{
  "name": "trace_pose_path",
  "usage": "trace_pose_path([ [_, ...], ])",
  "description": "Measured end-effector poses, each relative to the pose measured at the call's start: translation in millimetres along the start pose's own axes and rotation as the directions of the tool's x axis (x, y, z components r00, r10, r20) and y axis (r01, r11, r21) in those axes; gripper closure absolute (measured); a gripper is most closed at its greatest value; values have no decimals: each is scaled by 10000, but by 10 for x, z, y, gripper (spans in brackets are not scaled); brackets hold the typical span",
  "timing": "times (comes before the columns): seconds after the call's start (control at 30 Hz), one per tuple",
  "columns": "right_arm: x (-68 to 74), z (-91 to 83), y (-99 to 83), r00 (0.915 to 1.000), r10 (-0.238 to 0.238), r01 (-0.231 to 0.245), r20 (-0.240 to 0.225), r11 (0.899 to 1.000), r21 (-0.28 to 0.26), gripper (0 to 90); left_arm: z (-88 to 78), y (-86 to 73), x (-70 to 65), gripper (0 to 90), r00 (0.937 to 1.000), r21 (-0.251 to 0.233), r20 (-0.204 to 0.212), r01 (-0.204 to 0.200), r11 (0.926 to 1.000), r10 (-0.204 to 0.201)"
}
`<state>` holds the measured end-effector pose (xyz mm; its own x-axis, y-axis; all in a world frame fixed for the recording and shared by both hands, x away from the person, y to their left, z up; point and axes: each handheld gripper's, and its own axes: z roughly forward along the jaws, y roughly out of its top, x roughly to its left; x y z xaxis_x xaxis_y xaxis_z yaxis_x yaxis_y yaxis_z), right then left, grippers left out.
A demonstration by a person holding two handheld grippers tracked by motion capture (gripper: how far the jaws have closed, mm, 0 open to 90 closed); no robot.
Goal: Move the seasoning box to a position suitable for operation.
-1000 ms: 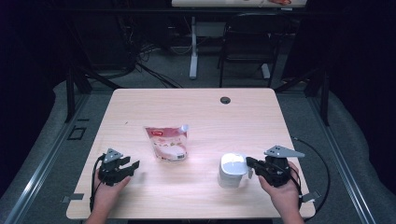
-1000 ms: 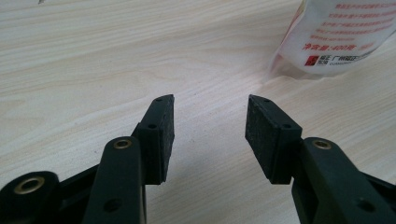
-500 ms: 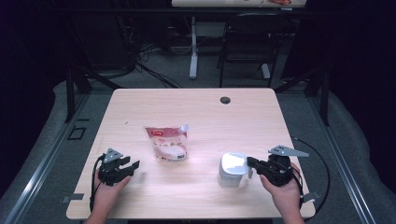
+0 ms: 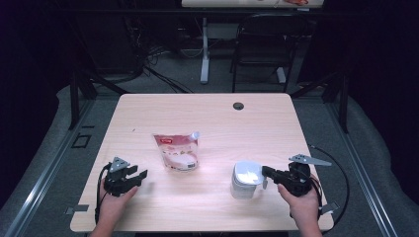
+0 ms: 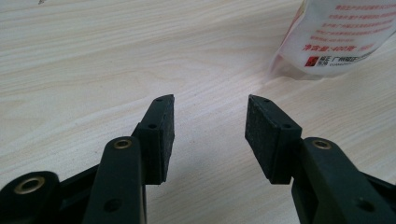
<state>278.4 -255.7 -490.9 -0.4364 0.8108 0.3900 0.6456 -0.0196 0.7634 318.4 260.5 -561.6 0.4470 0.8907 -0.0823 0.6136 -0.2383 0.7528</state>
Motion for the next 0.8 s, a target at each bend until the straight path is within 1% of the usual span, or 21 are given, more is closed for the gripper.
trace_pose_path([
  [0.03,-4,-3,0,10000,-8,8,-5,10000,31,900,0,0,0,526,10000,11,2,-12,10000,12],
  [0.13,-23,0,-9,9997,215,-216,-141,9997,-59,900,2,1,0,526,10000,36,6,-2,10000,2],
  [0.17,-23,0,-9,9997,215,-216,-141,9997,-59,900,2,1,0,526,10000,36,6,-2,10000,2],
  [0.27,-60,-3,-21,9981,484,-489,-379,9987,-113,900,0,2,3,526,10000,39,12,10,10000,-10],
  [0.33,-71,-4,-26,9974,600,-605,-393,9981,-116,900,2,0,3,526,10000,16,-1,15,10000,-15],
  [0.43,-82,-5,-29,9972,636,-641,-395,9979,-106,900,3,1,2,526,10000,50,21,5,10000,-5],
  [0.5,-103,-5,-38,9950,837,-846,-550,9963,-137,900,4,2,3,526,10000,54,21,1,10000,-1],
  [0.57,-115,-5,-42,9941,893,-904,-608,9958,-158,900,4,2,4,526,10000,61,26,-2,10000,2],
  [0.63,-129,-4,-46,9918,1042,-1058,-740,9942,-172,900,2,2,6,526,10000,73,13,-1,10000,1],
  [0.8,-136,-6,-49,9918,1060,-1074,-714,9941,-157,900,7,1,7,526,10000,91,10,-17,10000,17],
])
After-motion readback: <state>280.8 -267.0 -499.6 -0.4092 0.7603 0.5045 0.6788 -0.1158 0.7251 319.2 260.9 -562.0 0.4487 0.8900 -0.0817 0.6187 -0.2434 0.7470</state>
